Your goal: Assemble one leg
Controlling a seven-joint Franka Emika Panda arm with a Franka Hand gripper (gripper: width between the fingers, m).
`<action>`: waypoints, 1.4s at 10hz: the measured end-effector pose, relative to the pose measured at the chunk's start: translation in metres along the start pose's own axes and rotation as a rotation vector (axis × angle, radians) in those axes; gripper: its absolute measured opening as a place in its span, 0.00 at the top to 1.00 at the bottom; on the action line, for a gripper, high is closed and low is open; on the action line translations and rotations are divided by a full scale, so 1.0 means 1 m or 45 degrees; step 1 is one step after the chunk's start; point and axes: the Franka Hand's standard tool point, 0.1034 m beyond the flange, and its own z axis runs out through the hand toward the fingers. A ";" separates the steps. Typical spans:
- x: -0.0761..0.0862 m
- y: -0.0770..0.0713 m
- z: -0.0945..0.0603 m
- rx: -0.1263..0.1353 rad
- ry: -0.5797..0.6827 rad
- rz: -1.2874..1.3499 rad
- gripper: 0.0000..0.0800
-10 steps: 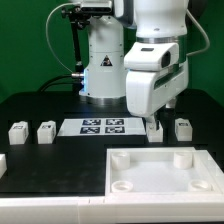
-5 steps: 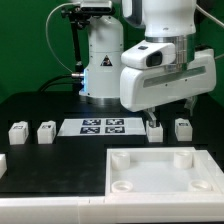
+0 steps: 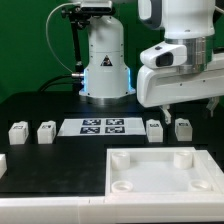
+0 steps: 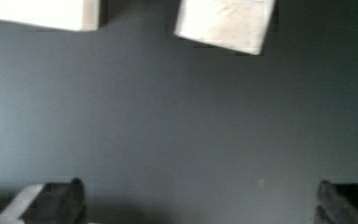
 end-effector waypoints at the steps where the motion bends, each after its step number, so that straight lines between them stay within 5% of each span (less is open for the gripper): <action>1: -0.004 -0.001 0.001 -0.003 -0.037 -0.005 0.19; 4: -0.014 -0.011 0.003 -0.028 -0.503 0.141 0.19; 6: -0.004 -0.017 0.005 -0.004 -0.755 0.214 0.19; 8: -0.013 -0.016 0.007 -0.001 -1.033 0.198 0.19; 10: -0.008 -0.017 0.013 0.006 -1.066 0.198 0.19; 14: -0.038 -0.026 0.042 0.001 -1.087 0.250 0.19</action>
Offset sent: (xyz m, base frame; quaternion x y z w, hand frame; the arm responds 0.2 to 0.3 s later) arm -0.0007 0.0180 -0.0071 -0.0255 -0.3692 0.1528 0.9164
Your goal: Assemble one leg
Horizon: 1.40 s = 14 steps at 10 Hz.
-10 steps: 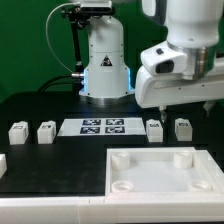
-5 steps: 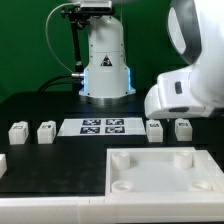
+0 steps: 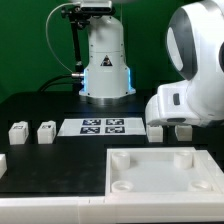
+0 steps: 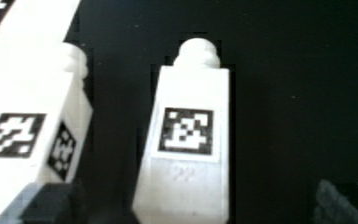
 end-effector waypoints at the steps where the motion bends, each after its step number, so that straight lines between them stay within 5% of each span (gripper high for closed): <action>1: 0.000 -0.002 0.013 -0.005 0.010 -0.004 0.19; 4: -0.001 -0.005 0.018 -0.013 0.010 -0.006 0.21; 5: 0.000 -0.005 0.018 -0.013 0.009 -0.006 0.39; 6: 0.000 -0.005 0.018 -0.013 0.008 -0.006 0.39; 7: 0.000 -0.005 0.018 -0.013 0.008 -0.006 0.63; 13: 0.000 -0.004 0.014 -0.012 0.012 -0.016 0.64; 14: -0.007 0.006 -0.016 -0.021 0.002 -0.095 0.64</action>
Offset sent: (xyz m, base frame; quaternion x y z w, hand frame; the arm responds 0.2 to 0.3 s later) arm 0.0000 0.0000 0.0000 0.0000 0.0000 0.0000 1.0000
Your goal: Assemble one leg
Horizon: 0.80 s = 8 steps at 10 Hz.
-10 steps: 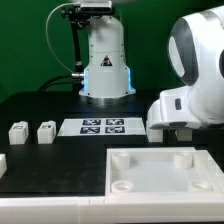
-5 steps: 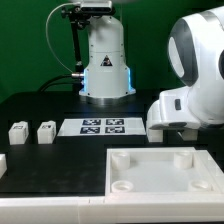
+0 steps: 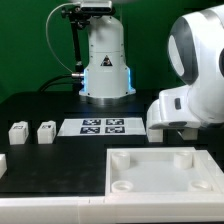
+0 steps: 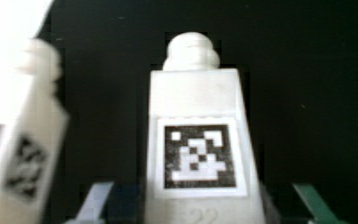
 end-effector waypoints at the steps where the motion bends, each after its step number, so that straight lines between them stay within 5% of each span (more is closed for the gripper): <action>1: -0.008 0.008 -0.035 0.011 0.043 -0.018 0.64; 3: -0.036 0.015 -0.069 0.005 0.078 -0.012 0.63; 4: -0.046 0.008 -0.074 -0.029 0.096 0.011 0.63; 6: -0.032 0.002 -0.080 -0.016 0.365 -0.012 0.63; 8: -0.025 0.015 -0.100 -0.024 0.586 -0.103 0.63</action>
Offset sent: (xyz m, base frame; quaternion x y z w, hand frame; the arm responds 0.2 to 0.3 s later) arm -0.0262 0.0115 0.0635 -0.0988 -0.0138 0.0338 0.9944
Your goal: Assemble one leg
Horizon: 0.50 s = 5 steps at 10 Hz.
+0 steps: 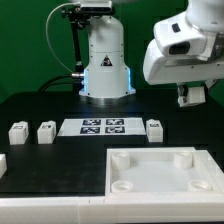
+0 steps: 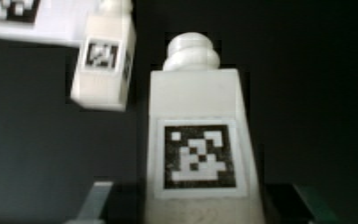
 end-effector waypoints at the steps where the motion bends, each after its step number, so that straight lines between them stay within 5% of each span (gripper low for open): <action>1: 0.020 0.017 -0.039 -0.020 0.139 -0.055 0.63; 2: 0.034 0.029 -0.076 -0.027 0.313 -0.091 0.63; 4: 0.059 0.036 -0.116 -0.033 0.567 -0.104 0.63; 5: 0.070 0.035 -0.123 -0.036 0.766 -0.103 0.63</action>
Offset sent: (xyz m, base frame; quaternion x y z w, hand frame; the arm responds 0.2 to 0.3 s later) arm 0.0866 -0.0171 0.0603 -0.0331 0.1930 -0.0233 0.9804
